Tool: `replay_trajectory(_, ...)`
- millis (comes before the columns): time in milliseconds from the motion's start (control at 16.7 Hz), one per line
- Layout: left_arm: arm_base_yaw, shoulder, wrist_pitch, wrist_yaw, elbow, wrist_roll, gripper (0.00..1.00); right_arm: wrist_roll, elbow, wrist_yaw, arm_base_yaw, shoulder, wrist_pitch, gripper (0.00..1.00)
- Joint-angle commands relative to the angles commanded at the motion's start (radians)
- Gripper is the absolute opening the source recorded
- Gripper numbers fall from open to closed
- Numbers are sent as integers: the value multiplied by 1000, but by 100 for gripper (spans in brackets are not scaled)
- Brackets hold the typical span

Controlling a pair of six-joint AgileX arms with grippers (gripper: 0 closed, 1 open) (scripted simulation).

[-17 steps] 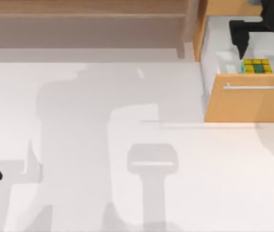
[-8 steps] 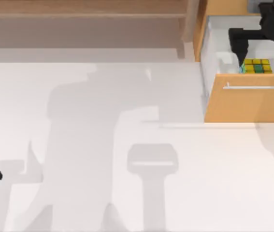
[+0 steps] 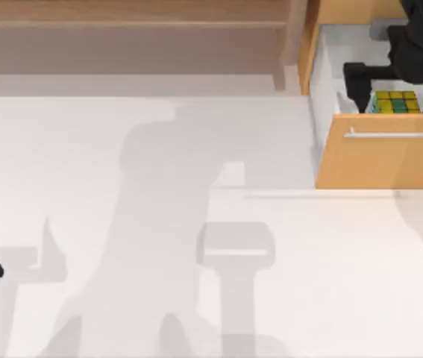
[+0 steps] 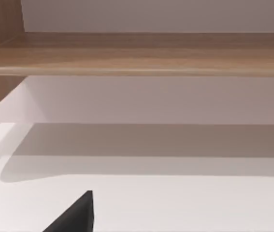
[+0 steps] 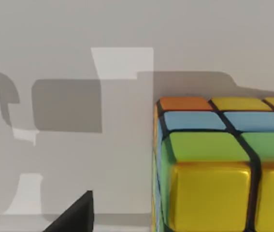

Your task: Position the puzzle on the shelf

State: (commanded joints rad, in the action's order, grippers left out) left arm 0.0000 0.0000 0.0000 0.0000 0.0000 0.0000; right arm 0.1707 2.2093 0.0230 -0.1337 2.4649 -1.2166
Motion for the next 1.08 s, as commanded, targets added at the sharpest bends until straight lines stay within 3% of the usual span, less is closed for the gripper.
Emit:
replay_trajectory(180, 0, 0, 0, 0, 0, 0, 100, 0, 0, 0, 0, 0, 0, 100)
replay_trajectory(960, 0, 0, 0, 0, 0, 0, 100, 0, 0, 0, 0, 0, 0, 2)
replay_trajectory(1080, 0, 0, 0, 0, 0, 0, 100, 0, 0, 0, 0, 0, 0, 0)
